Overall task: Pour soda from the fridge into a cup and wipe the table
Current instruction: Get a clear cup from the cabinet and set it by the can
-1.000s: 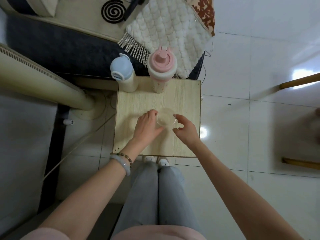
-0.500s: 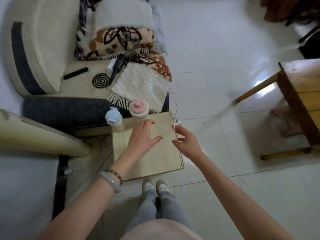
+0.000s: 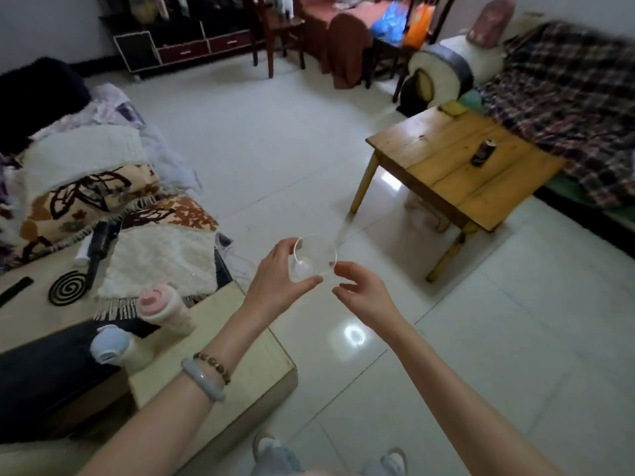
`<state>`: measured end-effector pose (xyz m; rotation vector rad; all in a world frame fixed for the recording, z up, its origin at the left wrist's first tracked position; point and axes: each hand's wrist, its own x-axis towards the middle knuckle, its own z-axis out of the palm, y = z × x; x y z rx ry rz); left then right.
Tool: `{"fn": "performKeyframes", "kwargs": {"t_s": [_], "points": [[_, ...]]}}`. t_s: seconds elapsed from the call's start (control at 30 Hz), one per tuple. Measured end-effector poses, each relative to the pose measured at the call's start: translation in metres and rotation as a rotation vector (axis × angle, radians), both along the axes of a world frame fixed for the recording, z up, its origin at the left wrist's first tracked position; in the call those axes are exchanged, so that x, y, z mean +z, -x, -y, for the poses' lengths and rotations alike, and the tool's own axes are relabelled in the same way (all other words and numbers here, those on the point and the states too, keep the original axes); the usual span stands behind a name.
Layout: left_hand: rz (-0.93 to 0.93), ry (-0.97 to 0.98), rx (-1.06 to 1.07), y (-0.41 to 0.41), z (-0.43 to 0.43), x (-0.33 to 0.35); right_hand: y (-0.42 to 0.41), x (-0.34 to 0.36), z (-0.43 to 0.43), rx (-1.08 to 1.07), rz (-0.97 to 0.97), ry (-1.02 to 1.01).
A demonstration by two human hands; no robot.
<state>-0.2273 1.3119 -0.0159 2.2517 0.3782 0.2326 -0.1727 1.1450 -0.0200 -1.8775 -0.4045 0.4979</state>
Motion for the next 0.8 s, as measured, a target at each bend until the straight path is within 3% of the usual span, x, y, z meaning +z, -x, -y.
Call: {"fn": "performKeyframes", "kwargs": {"t_s": [0.43, 0.8], "points": [[0.101, 0.230, -0.357, -0.115, 0.280, 0.031, -0.065, 0.028, 0.309, -0.254, -0.017, -0.116], [0.071, 0.239, -0.639, -0.187, 0.453, 0.033, -0.095, 0.034, 0.473, -0.445, -0.132, -0.272]]}}
